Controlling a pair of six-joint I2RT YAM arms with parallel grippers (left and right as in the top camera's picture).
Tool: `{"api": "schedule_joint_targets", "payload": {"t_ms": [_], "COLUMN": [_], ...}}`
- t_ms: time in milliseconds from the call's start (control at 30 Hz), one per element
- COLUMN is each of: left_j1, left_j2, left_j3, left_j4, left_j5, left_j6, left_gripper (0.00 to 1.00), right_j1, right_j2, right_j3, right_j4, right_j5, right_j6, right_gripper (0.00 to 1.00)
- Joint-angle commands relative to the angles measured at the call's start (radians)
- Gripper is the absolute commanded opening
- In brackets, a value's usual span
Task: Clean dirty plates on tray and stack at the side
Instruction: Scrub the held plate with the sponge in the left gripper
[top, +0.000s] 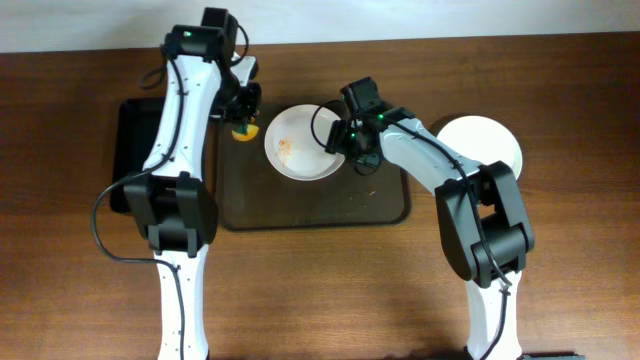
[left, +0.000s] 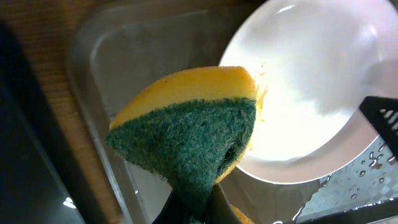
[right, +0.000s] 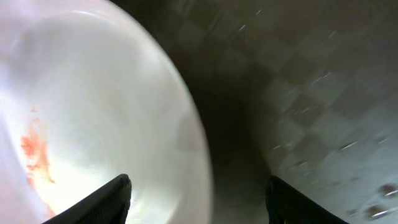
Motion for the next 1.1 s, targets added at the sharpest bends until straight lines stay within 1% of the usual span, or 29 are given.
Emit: {"api": "schedule_joint_targets", "payload": {"t_ms": [0,33,67,100,167,300,333,367,400,433,467,533,633,700,733,800,833,900,933,967,1000,1033,1067], "left_j1": [-0.011,-0.015,-0.019,-0.027,-0.049,-0.074,-0.074,-0.074,-0.074,-0.074,-0.074,-0.080,-0.098,-0.118,-0.132,-0.165,-0.170,-0.159,-0.144,-0.135,-0.129,-0.130,-0.130], "left_j2": [0.020,0.025,0.028,0.034,0.047,0.105,0.120,0.133,0.140,0.144,0.149,0.185,0.235,0.265,0.270,0.272,0.272,0.272,0.276,0.282,0.309,0.332,0.381], "left_j3": [0.000,0.000,0.000,0.000,-0.001,-0.001,-0.001,-0.001,-0.001,-0.001,-0.001,-0.001,-0.001,-0.001,-0.001,-0.001,-0.001,-0.001,-0.001,-0.001,-0.001,-0.001,-0.001], "left_j4": [0.005,0.006,0.007,0.015,0.032,0.041,0.043,0.048,0.055,0.063,0.070,0.087,0.095,0.039,-0.006,-0.119,-0.145,-0.132,-0.066,-0.011,0.089,0.124,0.154], "left_j5": [-0.003,-0.003,-0.003,-0.003,0.004,0.005,0.025,0.071,0.087,0.087,0.087,0.126,0.129,0.132,0.132,0.132,0.132,0.131,0.125,0.102,-0.100,-0.221,-0.304], "left_j6": [-0.010,-0.010,-0.010,-0.010,0.047,0.071,0.080,0.111,0.127,0.128,0.132,0.154,0.161,0.161,0.200,0.334,0.388,0.473,0.473,0.436,0.199,0.082,0.007], "left_gripper": [0.00,0.00,0.01,0.01,0.01,0.00,0.01,0.00,0.01,0.01,0.00,0.01,0.01,0.01,0.01,0.01,0.01,0.00,0.00,0.01,0.01,0.01,0.01], "right_j1": [-0.027,-0.027,-0.026,-0.025,-0.025,-0.025,-0.025,-0.025,-0.025,-0.025,-0.025,-0.025,-0.025,-0.025,-0.025,-0.026,-0.026,-0.026,-0.026,-0.026,-0.027,-0.027,-0.027], "right_j2": [0.005,0.007,0.007,0.008,0.008,0.021,0.027,0.029,0.030,0.031,0.033,0.037,0.037,0.037,0.037,0.037,0.037,0.037,0.037,0.037,0.037,0.037,0.037], "right_j3": [0.019,0.018,0.018,0.018,0.018,0.018,0.018,0.018,0.018,0.018,0.018,0.018,0.018,0.018,0.018,0.018,0.018,0.018,0.018,0.018,0.018,0.018,0.018], "right_j4": [0.018,0.024,0.023,0.023,0.023,0.021,0.018,0.015,0.015,0.015,0.015,0.016,0.016,0.021,0.024,0.027,0.027,0.027,0.027,0.027,0.027,0.027,0.027], "right_j5": [0.027,0.028,0.027,0.024,0.019,-0.045,-0.049,-0.049,-0.052,-0.057,-0.066,-0.075,-0.075,-0.078,-0.079,-0.082,-0.082,-0.082,-0.082,-0.082,-0.082,-0.082,-0.082], "right_j6": [-0.162,-0.178,-0.181,-0.181,-0.203,-0.240,-0.240,-0.240,-0.240,-0.240,-0.240,-0.240,-0.240,-0.239,-0.236,-0.236,-0.236,-0.236,-0.236,-0.236,-0.236,-0.236,-0.236], "right_gripper": [0.45,0.20,0.04,0.04,0.04,0.05,0.07,0.13,0.14,0.14,0.04,0.04,0.04,0.04,0.04,0.04,0.04,0.04,0.04,0.04,0.04,0.04,0.04]}}
